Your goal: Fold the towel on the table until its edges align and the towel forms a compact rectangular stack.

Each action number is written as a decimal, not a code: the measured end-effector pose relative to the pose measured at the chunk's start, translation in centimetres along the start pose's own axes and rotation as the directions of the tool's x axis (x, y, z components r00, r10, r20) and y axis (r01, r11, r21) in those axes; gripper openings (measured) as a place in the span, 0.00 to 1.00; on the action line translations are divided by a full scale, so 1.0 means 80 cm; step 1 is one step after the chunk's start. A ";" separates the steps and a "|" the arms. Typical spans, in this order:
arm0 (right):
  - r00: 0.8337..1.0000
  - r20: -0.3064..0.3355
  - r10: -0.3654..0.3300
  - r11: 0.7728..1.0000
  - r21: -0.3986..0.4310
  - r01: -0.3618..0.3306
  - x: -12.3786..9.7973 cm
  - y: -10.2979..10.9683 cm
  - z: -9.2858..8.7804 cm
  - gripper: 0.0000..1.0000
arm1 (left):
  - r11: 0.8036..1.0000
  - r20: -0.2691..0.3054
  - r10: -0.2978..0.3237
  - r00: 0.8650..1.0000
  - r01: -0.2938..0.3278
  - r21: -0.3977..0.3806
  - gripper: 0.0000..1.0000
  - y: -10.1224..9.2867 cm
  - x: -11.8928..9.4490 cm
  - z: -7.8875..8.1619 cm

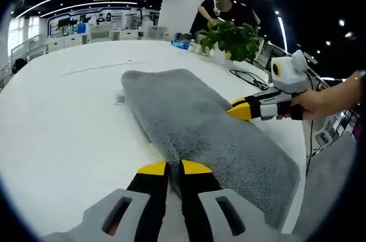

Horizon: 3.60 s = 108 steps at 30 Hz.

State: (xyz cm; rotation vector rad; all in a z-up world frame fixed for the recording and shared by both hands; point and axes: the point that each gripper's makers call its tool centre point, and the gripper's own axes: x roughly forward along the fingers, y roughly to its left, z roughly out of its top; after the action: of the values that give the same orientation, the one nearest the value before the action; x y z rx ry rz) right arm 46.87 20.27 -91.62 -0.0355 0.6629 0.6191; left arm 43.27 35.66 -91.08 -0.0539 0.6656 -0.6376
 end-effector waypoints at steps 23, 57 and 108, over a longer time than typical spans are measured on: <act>0.992 -0.122 0.023 0.976 -0.211 -0.048 -0.035 0.026 0.007 0.27 | 0.994 0.052 0.027 0.998 -0.033 0.104 0.33 -0.020 -0.047 0.043; 0.975 -0.180 0.134 0.915 -0.355 -0.192 -0.120 0.128 -0.042 0.32 | 0.832 -0.226 -0.144 0.964 0.241 0.499 0.34 -0.141 -0.102 -0.055; 0.912 -0.390 0.131 0.714 -0.601 -0.359 -0.121 0.159 -0.121 0.15 | 0.722 -0.285 -0.091 0.954 0.260 0.641 0.16 -0.145 -0.077 -0.097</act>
State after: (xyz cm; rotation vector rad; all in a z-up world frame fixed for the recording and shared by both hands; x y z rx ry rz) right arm 28.48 23.43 -91.55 -0.7486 0.7370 1.1134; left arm 28.77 30.96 -91.00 0.6612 0.6246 -1.0584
